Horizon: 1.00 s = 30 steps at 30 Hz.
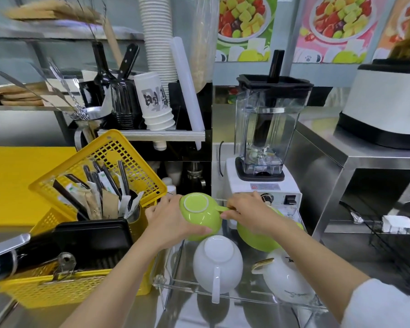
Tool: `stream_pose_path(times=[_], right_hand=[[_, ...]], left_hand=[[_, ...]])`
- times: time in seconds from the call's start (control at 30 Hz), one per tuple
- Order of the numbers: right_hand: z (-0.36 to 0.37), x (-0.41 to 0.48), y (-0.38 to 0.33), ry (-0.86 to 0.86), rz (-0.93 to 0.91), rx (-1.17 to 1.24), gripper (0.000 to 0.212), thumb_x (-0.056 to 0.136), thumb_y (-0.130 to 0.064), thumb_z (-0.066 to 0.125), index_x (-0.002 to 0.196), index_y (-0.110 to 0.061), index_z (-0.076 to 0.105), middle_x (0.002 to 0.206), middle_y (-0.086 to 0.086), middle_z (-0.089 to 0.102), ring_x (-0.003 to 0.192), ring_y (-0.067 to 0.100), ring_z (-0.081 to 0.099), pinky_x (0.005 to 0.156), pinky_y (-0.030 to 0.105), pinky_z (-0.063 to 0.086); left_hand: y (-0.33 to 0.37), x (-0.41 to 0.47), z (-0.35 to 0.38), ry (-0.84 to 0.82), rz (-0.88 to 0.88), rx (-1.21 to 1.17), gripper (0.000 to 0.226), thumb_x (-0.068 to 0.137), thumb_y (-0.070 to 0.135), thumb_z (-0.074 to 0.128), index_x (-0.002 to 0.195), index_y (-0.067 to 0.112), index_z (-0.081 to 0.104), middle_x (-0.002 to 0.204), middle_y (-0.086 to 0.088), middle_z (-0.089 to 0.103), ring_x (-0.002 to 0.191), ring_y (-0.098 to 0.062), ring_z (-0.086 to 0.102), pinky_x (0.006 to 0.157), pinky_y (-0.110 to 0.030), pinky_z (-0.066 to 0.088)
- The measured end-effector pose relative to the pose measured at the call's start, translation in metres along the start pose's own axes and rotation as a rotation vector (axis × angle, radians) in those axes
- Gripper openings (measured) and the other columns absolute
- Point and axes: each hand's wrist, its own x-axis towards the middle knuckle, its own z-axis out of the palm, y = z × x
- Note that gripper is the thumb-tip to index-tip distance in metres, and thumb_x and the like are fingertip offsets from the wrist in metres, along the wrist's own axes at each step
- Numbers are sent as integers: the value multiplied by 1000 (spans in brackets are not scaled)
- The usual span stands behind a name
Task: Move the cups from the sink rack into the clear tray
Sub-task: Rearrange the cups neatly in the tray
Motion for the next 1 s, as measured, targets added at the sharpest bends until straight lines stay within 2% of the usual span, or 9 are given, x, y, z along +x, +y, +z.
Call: stream_pose_path(times=[0.2, 0.37, 0.53, 0.67, 0.7, 0.77, 0.83, 0.93, 1.0], right_hand=[[11, 8, 4, 12, -19, -102, 31, 93, -37, 46, 77, -10, 51, 74, -3, 42, 83, 20, 38, 85, 35, 23], [20, 12, 8, 41, -102, -334, 33, 94, -37, 42, 94, -8, 57, 101, 8, 59, 101, 25, 48, 91, 39, 25], [22, 13, 12, 63, -113, -346, 32, 94, -38, 42, 95, -10, 57, 105, 7, 58, 105, 26, 48, 92, 40, 26], [18, 8, 10, 133, -132, -328, 37, 92, -39, 46, 116, -11, 51, 119, 6, 49, 111, 26, 41, 93, 37, 24], [16, 5, 9, 171, -136, -288, 38, 92, -39, 47, 119, -13, 50, 121, 5, 48, 111, 25, 41, 94, 37, 23], [9, -4, 7, 226, -125, -162, 38, 91, -38, 49, 122, -15, 50, 123, 2, 49, 113, 23, 41, 99, 36, 20], [1, -14, 3, 234, -92, 12, 36, 90, -37, 51, 119, -16, 53, 119, 0, 53, 112, 21, 45, 101, 33, 21], [-11, -34, -8, 164, -42, 225, 30, 88, -38, 55, 109, -17, 59, 104, -3, 60, 100, 16, 53, 86, 27, 38], [-16, -47, -14, 27, -28, 279, 32, 85, -42, 57, 106, -19, 61, 101, -3, 65, 95, 14, 58, 81, 26, 46]], left_hand=[[-9, 9, 11, -55, -10, 102, 104, 32, 84, 56, 119, 28, 48, 115, -1, 45, 121, -23, 34, 103, -40, 18], [-7, 13, 16, -27, -42, 218, 99, 45, 80, 64, 123, 21, 48, 121, -6, 44, 120, -29, 30, 111, -45, 14], [-7, 16, 17, -49, -64, 176, 98, 45, 78, 67, 123, 22, 45, 124, -4, 41, 123, -28, 28, 112, -44, 12], [-6, 13, 15, -93, -82, 110, 109, 52, 75, 66, 139, 21, 28, 141, -7, 30, 134, -28, 19, 114, -45, 10], [-6, 10, 11, -34, -53, 56, 101, 60, 70, 66, 140, 21, 28, 142, -6, 28, 135, -26, 18, 113, -43, 10], [-5, 0, -2, 113, 150, -65, 65, 78, 46, 66, 133, 24, 38, 140, 1, 32, 134, -20, 21, 111, -39, 12], [-3, -9, -21, -11, 403, -92, 43, 83, 24, 63, 122, 31, 46, 134, 12, 37, 130, -8, 25, 112, -37, 16], [6, -21, -38, -440, 526, 75, 57, 83, 17, 66, 128, 40, 39, 134, 28, 29, 125, 5, 20, 105, -21, 16], [9, -23, -37, -512, 552, 135, 71, 78, 22, 71, 135, 41, 32, 134, 30, 24, 121, 11, 15, 102, -12, 14]])
